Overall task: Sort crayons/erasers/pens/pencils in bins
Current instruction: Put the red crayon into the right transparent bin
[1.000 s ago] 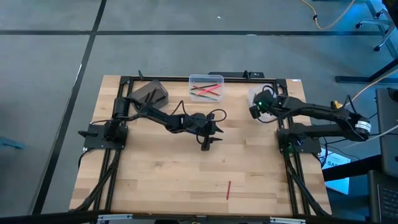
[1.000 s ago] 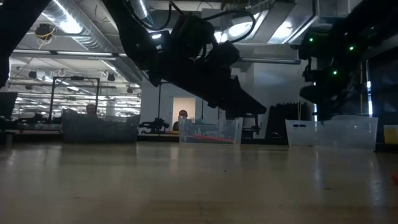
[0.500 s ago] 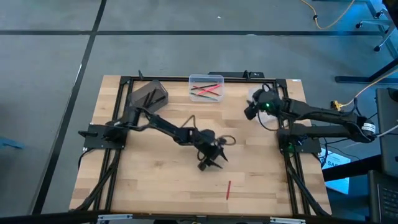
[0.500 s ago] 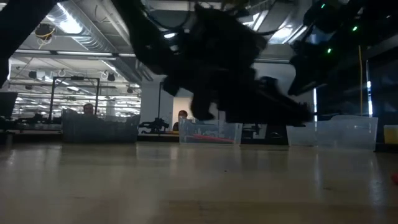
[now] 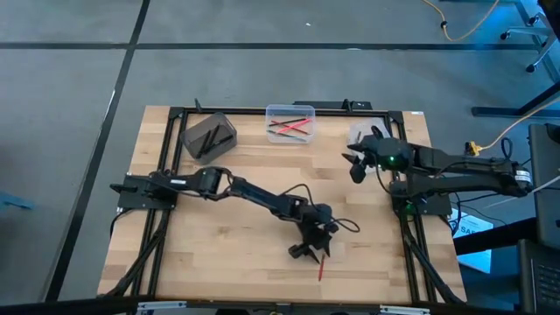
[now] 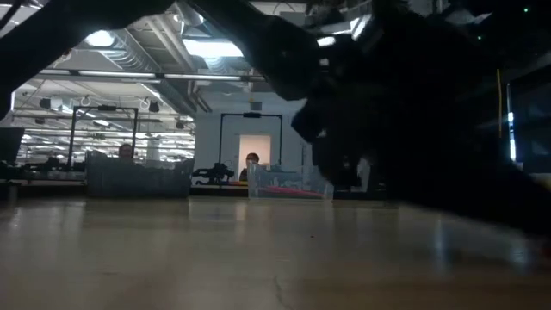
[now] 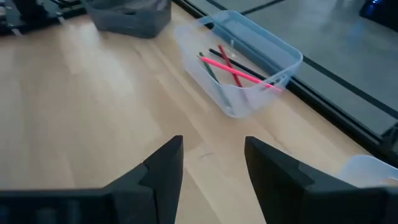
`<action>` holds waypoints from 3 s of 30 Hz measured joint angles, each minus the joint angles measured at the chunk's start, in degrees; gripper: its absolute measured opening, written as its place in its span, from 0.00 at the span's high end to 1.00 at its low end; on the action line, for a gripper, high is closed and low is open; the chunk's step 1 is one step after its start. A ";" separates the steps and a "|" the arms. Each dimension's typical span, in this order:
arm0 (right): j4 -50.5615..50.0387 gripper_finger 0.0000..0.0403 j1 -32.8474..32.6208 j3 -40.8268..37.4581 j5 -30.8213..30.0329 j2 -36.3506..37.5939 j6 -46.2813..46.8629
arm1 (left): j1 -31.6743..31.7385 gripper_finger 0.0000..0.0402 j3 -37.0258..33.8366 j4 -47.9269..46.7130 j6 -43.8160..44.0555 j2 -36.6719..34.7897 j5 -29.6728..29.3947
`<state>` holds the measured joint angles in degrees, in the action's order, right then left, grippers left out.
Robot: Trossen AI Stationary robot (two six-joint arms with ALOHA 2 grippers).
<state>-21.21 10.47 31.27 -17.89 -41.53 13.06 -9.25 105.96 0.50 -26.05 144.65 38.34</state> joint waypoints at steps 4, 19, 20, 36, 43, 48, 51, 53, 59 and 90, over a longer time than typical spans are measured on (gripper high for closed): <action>0.14 0.56 -1.01 0.00 0.01 0.50 0.11 | -0.12 0.52 3.24 -2.54 -0.23 2.67 -0.34; 0.86 0.56 -3.86 0.00 -0.19 0.47 0.76 | 0.18 0.77 3.62 -6.65 -1.63 2.78 -2.87; 0.85 0.56 -4.16 0.00 -0.40 0.47 0.79 | 0.25 0.80 3.60 -6.65 -1.63 2.78 -2.84; 4.12 0.65 -7.27 0.00 -0.61 2.51 0.85 | 0.87 0.99 3.35 -6.69 -1.24 2.70 -2.72; 7.31 0.67 -9.78 0.00 -0.64 5.42 0.70 | 1.90 0.99 3.11 -7.55 0.42 1.41 -2.64; 10.70 0.67 -13.45 0.04 -0.50 6.46 -0.06 | 3.23 0.99 2.86 -9.59 -0.01 -0.71 -6.30; 12.42 0.67 -15.93 0.04 -0.47 6.86 -0.19 | 4.25 1.00 2.96 -10.32 -1.07 -1.89 -8.42; 14.12 0.67 -17.60 0.04 -0.48 6.93 -0.30 | 4.87 1.00 3.04 -9.67 -1.16 -2.09 -8.44; 16.28 0.67 -21.55 0.04 -0.50 6.97 -0.37 | 6.80 1.00 3.12 -10.30 -1.04 -3.23 -8.19; 28.29 0.67 -31.81 3.88 -9.48 9.85 -20.20 | 20.64 1.00 3.33 -3.93 -4.09 -10.18 -12.57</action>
<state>7.07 -21.34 35.15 -27.37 -31.68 -7.15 11.39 109.30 -3.43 -30.14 134.47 25.77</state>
